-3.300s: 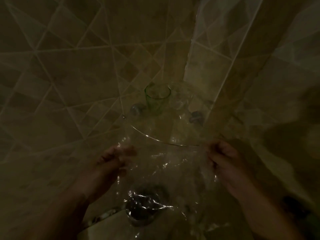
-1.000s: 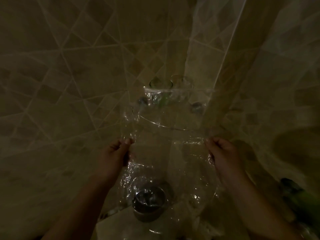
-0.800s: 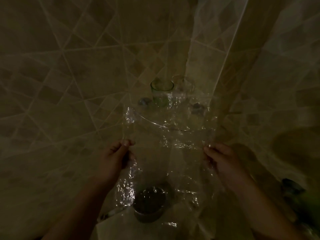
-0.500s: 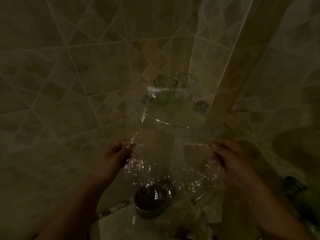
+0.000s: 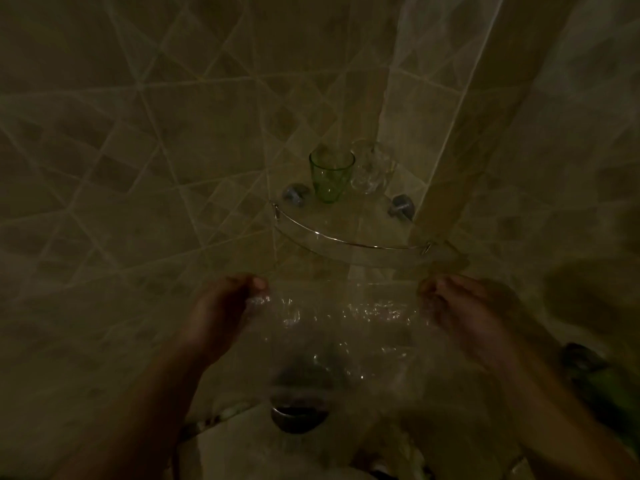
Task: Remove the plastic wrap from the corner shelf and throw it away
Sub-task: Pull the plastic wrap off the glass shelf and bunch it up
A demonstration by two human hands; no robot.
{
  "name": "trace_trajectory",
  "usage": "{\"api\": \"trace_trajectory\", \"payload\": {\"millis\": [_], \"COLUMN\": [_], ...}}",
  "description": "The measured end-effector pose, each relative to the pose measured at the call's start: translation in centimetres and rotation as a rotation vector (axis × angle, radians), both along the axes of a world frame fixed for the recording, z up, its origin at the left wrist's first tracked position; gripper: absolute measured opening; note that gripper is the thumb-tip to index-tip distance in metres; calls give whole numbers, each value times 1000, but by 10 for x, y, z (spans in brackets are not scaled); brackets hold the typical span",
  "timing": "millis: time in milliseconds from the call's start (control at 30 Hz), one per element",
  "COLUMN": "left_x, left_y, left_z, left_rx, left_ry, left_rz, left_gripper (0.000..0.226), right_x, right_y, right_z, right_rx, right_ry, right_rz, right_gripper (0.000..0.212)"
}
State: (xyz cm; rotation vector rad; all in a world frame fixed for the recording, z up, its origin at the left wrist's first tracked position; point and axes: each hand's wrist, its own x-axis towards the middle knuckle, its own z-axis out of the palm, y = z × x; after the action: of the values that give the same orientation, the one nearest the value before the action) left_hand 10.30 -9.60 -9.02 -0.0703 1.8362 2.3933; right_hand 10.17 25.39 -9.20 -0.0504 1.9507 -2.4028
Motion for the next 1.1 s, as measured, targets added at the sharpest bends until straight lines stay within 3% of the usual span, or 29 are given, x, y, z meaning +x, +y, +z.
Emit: {"api": "trace_trajectory", "payload": {"millis": [67,100,200,267,300,367,433,500,600,733,800,833,933,1000,1100], "left_x": [-1,0,2,4,4,7,6,4,1,4,19,26,39,44,46], "left_y": [3,5,7,9,13,22,28,32,36,27,24,25,31,32,29], "left_z": [6,8,13,19,24,38,52,63,71,60,41,29,-4,-19,-28], "left_rx": [-110,-175,-112,-179,-207,-278,-374,-490,-563,-747,-644,-560,-197,74,106], "left_ry": [61,112,109,172,226,357,463,535,562,680,590,509,235,66,11], "left_rz": [-49,-76,-94,-3,11,-22,-121,-258,-301,284,452,476,237,-28,-207], "left_gripper": [21,19,17,26,30,38,44,46,42,50,70,82,108,88,43], "right_x": [2,2,6,9,9,13,12,10,4,4,8,9,14,17,20], "right_y": [0,0,0,-3,-5,-8,-25,-49,-73,-74,-67,-63,-49,-43,-39], "right_z": [-3,-5,2,11,14,23,31,36,28,14,10,7,-3,-13,-28], "right_rx": [144,221,230,289,415,865,1143,1109,1027,764,564,475,246,157,142], "right_ry": [50,80,100,75,75,139,251,232,255,196,155,148,117,80,3], "right_rz": [23,40,41,-1,-27,-41,74,206,264,146,107,106,109,124,107], "right_gripper": [11,24,67,74,68,61,73,70,25,14,11,20,24,20,22]}}
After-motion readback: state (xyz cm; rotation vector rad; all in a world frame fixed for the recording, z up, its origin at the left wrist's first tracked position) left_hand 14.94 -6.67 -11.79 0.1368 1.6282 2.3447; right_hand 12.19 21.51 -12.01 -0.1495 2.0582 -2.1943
